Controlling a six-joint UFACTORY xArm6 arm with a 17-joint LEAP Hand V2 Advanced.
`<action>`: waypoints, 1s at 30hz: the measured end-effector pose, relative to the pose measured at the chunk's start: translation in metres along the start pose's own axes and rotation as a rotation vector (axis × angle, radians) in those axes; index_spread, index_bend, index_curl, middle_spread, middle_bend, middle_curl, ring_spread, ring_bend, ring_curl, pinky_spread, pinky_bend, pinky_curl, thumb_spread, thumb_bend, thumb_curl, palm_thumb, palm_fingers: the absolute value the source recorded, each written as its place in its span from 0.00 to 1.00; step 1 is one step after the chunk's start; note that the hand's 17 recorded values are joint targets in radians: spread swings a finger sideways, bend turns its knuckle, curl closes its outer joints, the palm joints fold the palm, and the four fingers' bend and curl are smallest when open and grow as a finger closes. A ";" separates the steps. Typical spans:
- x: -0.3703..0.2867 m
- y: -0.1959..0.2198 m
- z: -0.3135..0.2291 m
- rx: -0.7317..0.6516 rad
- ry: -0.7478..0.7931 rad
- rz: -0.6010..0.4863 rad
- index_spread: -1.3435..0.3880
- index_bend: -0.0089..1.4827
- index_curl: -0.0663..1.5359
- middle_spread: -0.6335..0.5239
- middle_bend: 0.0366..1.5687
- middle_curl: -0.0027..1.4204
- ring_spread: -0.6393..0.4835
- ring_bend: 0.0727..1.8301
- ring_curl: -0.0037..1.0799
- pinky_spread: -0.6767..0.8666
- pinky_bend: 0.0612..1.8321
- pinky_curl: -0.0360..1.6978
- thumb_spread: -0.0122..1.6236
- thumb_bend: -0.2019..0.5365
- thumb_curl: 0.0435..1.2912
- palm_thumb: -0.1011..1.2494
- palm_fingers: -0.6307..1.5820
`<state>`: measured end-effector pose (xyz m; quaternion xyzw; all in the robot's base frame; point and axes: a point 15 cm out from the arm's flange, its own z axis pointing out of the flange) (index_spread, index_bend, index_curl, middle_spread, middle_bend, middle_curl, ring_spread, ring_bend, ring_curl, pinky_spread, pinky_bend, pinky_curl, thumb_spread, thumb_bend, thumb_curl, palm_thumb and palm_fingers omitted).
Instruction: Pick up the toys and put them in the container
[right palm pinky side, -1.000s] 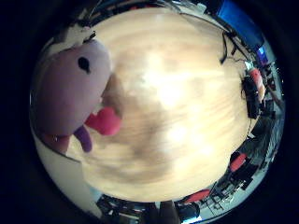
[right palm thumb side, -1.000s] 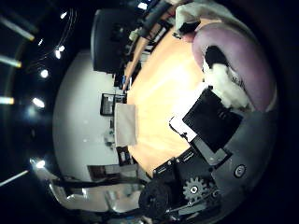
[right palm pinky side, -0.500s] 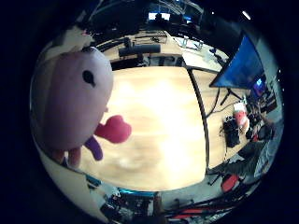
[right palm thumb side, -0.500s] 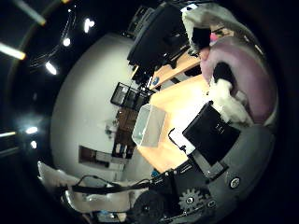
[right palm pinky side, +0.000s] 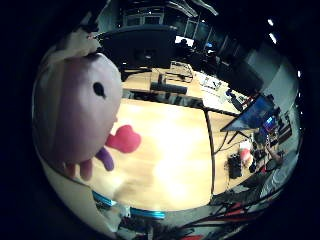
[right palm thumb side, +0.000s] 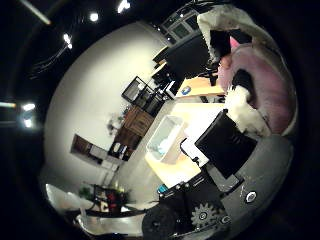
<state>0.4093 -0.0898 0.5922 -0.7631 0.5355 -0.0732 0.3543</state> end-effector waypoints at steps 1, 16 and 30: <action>-0.007 -0.005 0.002 0.004 -0.002 -0.012 0.50 0.61 0.69 0.15 0.63 0.82 0.31 0.73 0.77 0.28 0.89 0.34 0.63 0.26 0.62 0.86 0.69; -0.124 -0.052 0.061 -0.010 -0.152 -0.205 0.50 0.59 0.71 0.16 0.61 0.84 0.31 0.72 0.79 0.28 0.88 0.35 0.63 0.26 0.65 0.85 0.69; -0.223 -0.058 0.104 -0.060 -0.301 -0.358 0.50 0.58 0.72 0.17 0.60 0.86 0.30 0.70 0.81 0.27 0.87 0.36 0.63 0.26 0.67 0.85 0.70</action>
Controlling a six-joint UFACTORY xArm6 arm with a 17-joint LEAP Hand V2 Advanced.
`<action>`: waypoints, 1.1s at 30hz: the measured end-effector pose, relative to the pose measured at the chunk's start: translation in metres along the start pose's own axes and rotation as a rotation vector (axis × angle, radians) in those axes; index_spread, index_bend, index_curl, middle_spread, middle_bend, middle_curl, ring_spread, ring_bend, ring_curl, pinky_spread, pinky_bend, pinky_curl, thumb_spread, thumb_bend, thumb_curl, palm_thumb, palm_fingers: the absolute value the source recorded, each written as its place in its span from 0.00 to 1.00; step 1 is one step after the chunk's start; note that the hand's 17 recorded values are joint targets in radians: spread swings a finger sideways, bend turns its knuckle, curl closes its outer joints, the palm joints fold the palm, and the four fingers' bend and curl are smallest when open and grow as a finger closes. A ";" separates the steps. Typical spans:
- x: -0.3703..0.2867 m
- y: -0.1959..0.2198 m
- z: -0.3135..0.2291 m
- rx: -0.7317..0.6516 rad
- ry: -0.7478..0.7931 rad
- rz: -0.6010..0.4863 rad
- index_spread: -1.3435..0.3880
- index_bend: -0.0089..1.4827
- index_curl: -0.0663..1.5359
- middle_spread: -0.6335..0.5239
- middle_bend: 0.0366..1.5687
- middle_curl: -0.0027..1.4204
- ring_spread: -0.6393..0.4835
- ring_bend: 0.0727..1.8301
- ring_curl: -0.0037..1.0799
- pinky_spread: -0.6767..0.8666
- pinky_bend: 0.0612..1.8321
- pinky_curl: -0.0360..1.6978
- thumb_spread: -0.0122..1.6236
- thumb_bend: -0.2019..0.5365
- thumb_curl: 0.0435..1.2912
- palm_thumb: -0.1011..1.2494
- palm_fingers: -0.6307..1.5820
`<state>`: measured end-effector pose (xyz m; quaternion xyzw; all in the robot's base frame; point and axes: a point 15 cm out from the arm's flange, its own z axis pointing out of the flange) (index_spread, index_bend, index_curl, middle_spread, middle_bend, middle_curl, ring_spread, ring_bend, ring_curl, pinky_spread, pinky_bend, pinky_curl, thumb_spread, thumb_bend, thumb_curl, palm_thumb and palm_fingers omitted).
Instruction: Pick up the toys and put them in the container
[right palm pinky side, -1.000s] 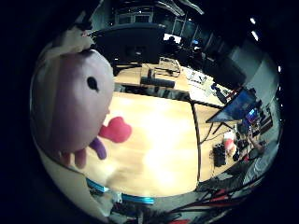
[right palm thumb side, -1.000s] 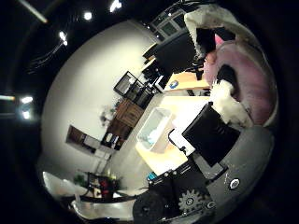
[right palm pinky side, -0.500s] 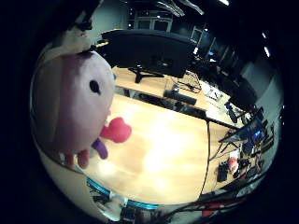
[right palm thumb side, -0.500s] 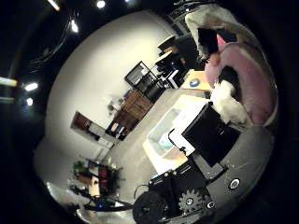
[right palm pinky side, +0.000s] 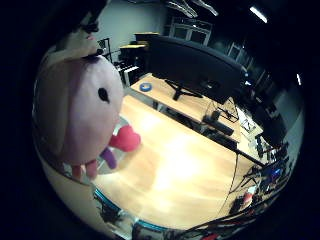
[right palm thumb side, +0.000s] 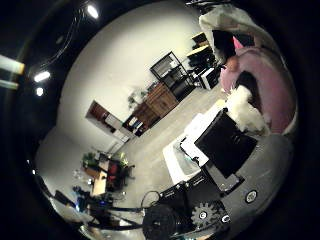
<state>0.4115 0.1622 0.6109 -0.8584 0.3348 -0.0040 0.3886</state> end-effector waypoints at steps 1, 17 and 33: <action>-0.005 -0.003 0.005 -0.001 -0.007 -0.008 0.50 0.58 0.72 0.17 0.60 0.86 0.30 0.70 0.81 0.27 0.86 0.36 0.63 0.26 0.67 0.85 0.70; -0.048 -0.009 0.048 -0.058 -0.079 -0.081 0.50 0.55 0.73 0.17 0.58 0.87 0.29 0.68 0.83 0.27 0.85 0.37 0.63 0.26 0.68 0.85 0.71; -0.086 -0.012 0.089 -0.099 -0.122 -0.136 0.50 0.54 0.73 0.17 0.56 0.88 0.29 0.67 0.84 0.27 0.83 0.37 0.64 0.26 0.69 0.85 0.73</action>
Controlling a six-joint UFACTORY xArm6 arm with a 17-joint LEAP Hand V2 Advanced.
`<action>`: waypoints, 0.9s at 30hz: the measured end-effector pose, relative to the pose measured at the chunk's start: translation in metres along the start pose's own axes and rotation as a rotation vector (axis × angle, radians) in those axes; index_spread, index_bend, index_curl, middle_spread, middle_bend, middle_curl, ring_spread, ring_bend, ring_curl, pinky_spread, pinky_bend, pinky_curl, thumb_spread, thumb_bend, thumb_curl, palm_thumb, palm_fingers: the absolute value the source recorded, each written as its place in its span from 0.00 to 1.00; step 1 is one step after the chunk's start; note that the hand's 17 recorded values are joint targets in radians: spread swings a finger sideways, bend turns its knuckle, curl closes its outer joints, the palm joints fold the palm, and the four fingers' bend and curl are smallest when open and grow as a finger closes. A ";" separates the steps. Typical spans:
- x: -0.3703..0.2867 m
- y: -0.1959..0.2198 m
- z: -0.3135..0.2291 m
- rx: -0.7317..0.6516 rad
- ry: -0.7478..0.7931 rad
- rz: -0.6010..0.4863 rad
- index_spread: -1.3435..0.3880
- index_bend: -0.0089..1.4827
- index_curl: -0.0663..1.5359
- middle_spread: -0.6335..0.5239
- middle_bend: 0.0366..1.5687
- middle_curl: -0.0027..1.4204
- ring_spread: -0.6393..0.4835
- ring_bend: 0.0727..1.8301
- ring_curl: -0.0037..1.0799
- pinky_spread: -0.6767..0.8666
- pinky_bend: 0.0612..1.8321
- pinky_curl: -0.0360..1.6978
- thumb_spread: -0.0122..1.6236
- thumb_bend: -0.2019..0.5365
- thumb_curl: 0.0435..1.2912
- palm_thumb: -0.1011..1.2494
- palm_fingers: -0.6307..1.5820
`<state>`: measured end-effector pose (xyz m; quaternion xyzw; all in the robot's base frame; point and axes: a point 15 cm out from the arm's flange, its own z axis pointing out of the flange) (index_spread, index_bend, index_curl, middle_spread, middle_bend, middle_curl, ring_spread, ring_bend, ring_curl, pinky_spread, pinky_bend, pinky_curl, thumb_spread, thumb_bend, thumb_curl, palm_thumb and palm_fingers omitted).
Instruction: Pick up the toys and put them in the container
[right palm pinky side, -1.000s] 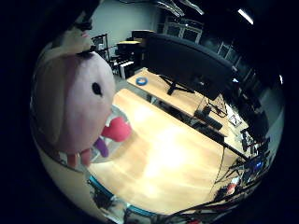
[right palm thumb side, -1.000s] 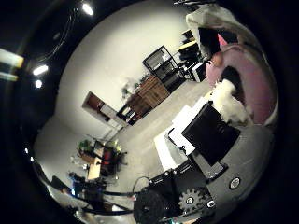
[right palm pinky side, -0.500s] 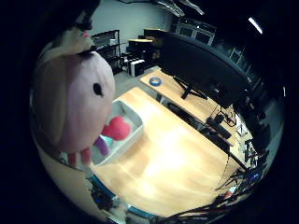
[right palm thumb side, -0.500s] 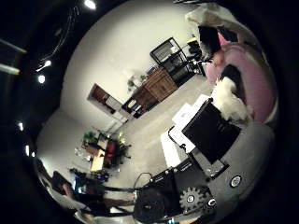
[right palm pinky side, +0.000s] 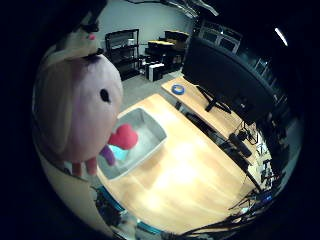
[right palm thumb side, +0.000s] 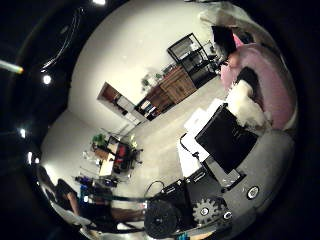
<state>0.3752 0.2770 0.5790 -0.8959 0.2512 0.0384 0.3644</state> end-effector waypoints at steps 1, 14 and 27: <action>-0.003 -0.001 0.003 0.000 -0.003 -0.003 0.50 0.54 0.73 0.17 0.56 0.88 0.29 0.66 0.84 0.27 0.83 0.37 0.64 0.26 0.69 0.85 0.73; -0.002 -0.003 0.003 0.007 0.002 -0.002 0.49 0.52 0.74 0.17 0.55 0.88 0.29 0.65 0.85 0.26 0.82 0.37 0.64 0.26 0.70 0.84 0.73; -0.006 -0.003 0.007 0.001 -0.007 0.004 0.49 0.51 0.74 0.16 0.53 0.89 0.28 0.64 0.86 0.26 0.81 0.37 0.63 0.26 0.70 0.84 0.74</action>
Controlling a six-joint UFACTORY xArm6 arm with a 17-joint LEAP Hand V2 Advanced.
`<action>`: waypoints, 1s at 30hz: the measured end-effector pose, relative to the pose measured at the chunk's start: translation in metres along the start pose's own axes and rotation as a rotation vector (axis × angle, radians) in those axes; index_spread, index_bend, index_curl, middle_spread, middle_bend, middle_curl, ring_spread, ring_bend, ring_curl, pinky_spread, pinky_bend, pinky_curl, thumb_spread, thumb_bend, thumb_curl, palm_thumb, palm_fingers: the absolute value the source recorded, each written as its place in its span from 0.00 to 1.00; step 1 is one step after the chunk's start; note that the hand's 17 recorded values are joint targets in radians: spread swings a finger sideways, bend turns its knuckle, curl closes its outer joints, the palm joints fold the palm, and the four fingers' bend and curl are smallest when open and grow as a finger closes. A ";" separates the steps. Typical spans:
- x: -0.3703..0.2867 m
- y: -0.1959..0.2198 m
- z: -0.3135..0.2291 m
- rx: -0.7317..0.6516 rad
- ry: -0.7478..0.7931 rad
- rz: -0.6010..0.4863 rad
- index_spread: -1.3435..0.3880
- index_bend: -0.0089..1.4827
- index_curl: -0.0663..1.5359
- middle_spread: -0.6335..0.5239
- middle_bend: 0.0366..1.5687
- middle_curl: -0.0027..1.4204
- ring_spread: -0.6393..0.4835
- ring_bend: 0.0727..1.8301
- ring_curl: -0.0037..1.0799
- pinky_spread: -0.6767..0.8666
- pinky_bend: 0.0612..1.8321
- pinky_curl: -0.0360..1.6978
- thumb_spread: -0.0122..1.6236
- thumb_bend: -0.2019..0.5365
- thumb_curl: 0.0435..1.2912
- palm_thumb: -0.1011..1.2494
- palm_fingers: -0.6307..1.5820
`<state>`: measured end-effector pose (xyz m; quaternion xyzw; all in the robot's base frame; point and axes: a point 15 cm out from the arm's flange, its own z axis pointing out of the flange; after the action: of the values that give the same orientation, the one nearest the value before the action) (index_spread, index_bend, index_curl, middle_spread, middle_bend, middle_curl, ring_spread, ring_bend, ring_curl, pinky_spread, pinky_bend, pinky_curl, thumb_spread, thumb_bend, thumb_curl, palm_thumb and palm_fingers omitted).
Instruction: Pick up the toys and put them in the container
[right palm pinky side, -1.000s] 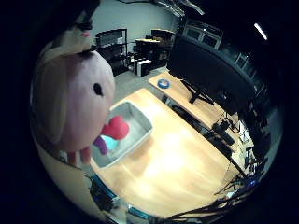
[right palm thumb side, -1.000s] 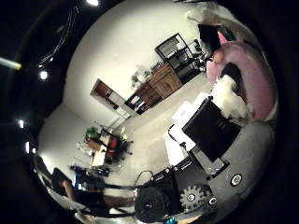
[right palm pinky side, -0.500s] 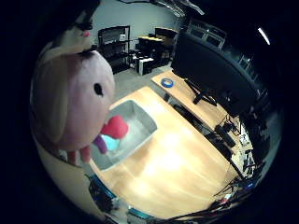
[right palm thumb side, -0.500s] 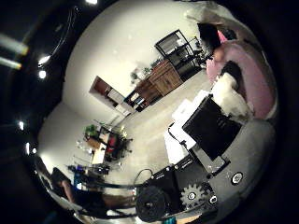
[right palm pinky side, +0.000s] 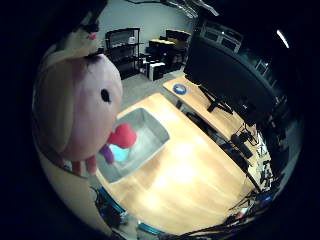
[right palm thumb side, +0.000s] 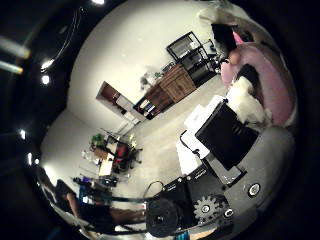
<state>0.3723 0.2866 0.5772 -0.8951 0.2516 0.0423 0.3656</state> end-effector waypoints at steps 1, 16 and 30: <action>-0.001 0.000 0.000 0.000 0.000 0.001 0.49 0.51 0.74 0.16 0.53 0.89 0.28 0.64 0.86 0.26 0.81 0.37 0.63 0.26 0.70 0.84 0.74; 0.000 -0.001 0.001 0.006 0.002 0.000 0.49 0.50 0.75 0.15 0.52 0.90 0.27 0.63 0.87 0.26 0.81 0.37 0.63 0.26 0.71 0.84 0.75; 0.008 0.013 0.007 -0.079 0.091 -0.009 0.46 0.16 0.65 0.11 0.27 0.74 0.23 0.56 0.75 0.12 0.80 0.34 0.60 0.18 0.58 0.60 0.46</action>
<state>0.3738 0.2801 0.5623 -0.9110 0.2620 0.0097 0.3182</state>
